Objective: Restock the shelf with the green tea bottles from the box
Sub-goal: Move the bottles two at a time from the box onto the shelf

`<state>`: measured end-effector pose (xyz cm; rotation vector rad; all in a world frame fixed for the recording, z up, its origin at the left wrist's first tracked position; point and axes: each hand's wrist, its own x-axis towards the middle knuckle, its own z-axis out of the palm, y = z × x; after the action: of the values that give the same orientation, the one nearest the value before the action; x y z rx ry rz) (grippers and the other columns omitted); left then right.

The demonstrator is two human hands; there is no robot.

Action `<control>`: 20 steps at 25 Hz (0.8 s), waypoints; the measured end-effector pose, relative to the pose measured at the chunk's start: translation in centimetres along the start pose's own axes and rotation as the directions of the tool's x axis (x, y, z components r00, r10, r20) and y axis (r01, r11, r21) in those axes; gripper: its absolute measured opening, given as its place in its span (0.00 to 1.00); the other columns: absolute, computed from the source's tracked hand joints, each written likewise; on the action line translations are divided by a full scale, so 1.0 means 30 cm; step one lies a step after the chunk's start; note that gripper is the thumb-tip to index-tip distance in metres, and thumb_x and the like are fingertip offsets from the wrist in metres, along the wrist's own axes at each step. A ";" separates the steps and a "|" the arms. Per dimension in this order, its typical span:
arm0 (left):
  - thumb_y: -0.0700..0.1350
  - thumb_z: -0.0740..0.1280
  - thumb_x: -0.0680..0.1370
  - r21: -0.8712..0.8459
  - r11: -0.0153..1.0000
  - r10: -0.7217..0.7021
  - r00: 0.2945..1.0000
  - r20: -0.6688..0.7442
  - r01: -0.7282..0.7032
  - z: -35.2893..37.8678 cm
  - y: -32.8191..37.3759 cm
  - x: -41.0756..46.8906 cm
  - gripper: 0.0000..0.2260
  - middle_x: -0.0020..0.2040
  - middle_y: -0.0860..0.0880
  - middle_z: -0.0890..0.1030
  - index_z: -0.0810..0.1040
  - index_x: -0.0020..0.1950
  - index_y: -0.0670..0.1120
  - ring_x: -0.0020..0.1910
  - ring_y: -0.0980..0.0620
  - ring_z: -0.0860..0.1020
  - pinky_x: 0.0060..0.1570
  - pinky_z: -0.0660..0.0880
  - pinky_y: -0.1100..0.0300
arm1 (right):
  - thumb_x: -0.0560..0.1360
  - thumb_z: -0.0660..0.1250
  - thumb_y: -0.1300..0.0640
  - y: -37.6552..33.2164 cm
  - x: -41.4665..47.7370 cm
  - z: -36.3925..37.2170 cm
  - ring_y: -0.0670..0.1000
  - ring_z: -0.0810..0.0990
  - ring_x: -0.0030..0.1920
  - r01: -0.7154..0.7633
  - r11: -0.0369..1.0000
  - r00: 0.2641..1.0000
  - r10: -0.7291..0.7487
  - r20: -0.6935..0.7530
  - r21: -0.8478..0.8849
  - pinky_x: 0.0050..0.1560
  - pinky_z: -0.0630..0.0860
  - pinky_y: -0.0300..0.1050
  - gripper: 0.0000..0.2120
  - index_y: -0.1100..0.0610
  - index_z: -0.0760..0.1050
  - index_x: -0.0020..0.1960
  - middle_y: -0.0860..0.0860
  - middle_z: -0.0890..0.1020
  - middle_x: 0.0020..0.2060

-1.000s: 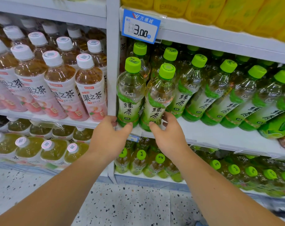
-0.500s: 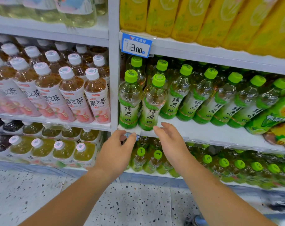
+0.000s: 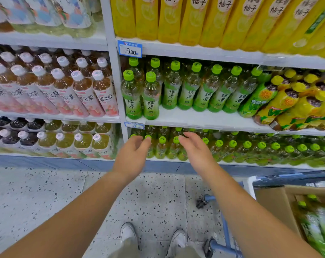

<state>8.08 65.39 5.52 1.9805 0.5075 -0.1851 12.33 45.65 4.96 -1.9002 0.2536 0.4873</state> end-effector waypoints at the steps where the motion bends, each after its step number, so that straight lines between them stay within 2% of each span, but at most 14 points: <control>1: 0.61 0.60 0.81 -0.017 1.000 -0.008 1.000 0.022 0.009 0.014 0.013 -0.037 0.25 0.63 0.53 0.77 0.72 0.72 0.48 0.58 0.55 0.73 0.51 0.67 0.60 | 0.79 0.63 0.39 0.011 -0.047 -0.030 0.34 0.73 0.49 0.001 1.000 1.000 -0.001 0.003 -0.006 0.48 0.67 0.39 0.26 0.47 0.67 0.74 0.31 0.73 0.51; 3: 0.62 0.60 0.81 -0.013 0.999 -0.034 0.996 0.080 0.035 0.047 0.044 -0.120 0.26 0.68 0.52 0.76 0.71 0.73 0.48 0.60 0.54 0.73 0.54 0.68 0.60 | 0.79 0.62 0.39 0.024 -0.148 -0.103 0.42 0.73 0.56 -0.028 1.000 1.000 0.028 -0.003 -0.005 0.53 0.67 0.43 0.27 0.48 0.67 0.75 0.39 0.75 0.59; 5: 0.62 0.59 0.81 0.001 0.999 -0.052 0.988 0.147 0.052 0.095 0.081 -0.201 0.27 0.71 0.51 0.74 0.69 0.74 0.48 0.64 0.53 0.72 0.60 0.67 0.56 | 0.80 0.62 0.40 0.042 -0.230 -0.184 0.44 0.72 0.59 -0.052 0.999 0.998 0.052 -0.021 -0.008 0.56 0.67 0.44 0.26 0.49 0.67 0.75 0.43 0.75 0.64; 8: 0.62 0.59 0.81 -0.003 0.999 -0.044 0.966 0.254 0.046 0.187 0.150 -0.316 0.27 0.72 0.50 0.72 0.68 0.75 0.48 0.65 0.52 0.72 0.60 0.66 0.56 | 0.80 0.61 0.40 0.061 -0.352 -0.311 0.45 0.71 0.59 -0.105 0.994 0.991 0.106 -0.080 0.012 0.60 0.69 0.47 0.27 0.49 0.65 0.76 0.46 0.73 0.68; 11: 0.61 0.59 0.82 0.001 1.000 -0.004 0.936 0.352 0.003 0.280 0.214 -0.402 0.25 0.72 0.51 0.73 0.69 0.74 0.49 0.63 0.54 0.71 0.59 0.65 0.58 | 0.81 0.59 0.38 0.106 -0.462 -0.425 0.45 0.72 0.56 -0.149 0.989 0.978 0.150 -0.143 0.019 0.54 0.71 0.44 0.27 0.47 0.65 0.76 0.46 0.72 0.69; 14: 0.60 0.60 0.82 0.010 0.999 0.033 0.889 0.457 -0.042 0.375 0.242 -0.461 0.24 0.71 0.51 0.73 0.69 0.74 0.50 0.61 0.56 0.71 0.58 0.66 0.58 | 0.81 0.60 0.39 0.182 -0.562 -0.509 0.45 0.72 0.60 -0.186 0.982 0.955 0.186 -0.231 0.025 0.57 0.66 0.43 0.26 0.49 0.66 0.75 0.46 0.72 0.70; 18: 0.60 0.59 0.82 0.056 0.993 0.049 0.779 0.625 -0.108 0.522 0.267 -0.512 0.25 0.71 0.51 0.72 0.68 0.75 0.49 0.64 0.54 0.72 0.60 0.67 0.58 | 0.79 0.61 0.38 0.283 -0.710 -0.632 0.40 0.74 0.54 -0.278 0.959 0.879 0.278 -0.388 0.059 0.53 0.66 0.35 0.27 0.48 0.68 0.74 0.45 0.75 0.65; 20: 0.61 0.60 0.82 0.047 0.990 0.067 0.734 0.676 -0.135 0.593 0.287 -0.539 0.25 0.70 0.51 0.74 0.69 0.74 0.50 0.63 0.54 0.73 0.60 0.69 0.56 | 0.78 0.61 0.37 0.328 -0.784 -0.697 0.42 0.72 0.58 -0.314 0.947 0.837 0.309 -0.452 0.068 0.57 0.65 0.39 0.27 0.49 0.69 0.73 0.44 0.74 0.63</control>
<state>-1.12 42.04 10.18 1.8555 -0.0925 -0.8410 -8.13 21.34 13.77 -1.9715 0.8877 0.2416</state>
